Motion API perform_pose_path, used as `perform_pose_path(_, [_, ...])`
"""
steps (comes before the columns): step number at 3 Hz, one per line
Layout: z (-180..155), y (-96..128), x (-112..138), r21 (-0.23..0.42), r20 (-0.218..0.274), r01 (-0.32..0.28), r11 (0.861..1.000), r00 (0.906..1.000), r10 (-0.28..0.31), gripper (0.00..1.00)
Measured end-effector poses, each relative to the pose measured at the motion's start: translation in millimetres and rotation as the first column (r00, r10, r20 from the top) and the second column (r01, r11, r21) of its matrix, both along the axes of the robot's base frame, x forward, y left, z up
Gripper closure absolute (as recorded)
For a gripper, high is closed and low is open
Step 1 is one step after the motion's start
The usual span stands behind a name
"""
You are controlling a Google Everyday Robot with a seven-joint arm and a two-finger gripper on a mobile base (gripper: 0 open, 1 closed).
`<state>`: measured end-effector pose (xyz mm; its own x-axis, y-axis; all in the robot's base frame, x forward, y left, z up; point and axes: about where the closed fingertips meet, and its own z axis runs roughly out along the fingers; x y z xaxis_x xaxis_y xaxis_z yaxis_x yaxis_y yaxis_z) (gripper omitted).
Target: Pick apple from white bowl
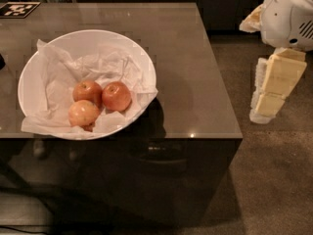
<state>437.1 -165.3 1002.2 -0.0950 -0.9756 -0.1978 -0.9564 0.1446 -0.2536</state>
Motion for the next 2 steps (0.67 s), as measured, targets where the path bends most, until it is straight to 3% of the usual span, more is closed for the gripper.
perform_pose_path(1, [0.2,1.1,-0.1,0.000,-0.001,-0.003,1.000,1.0000,0.003,0.00])
perform_pose_path(2, [9.8,8.1,2.5,0.030,0.032,-0.025,0.999,0.9992,0.024,0.00])
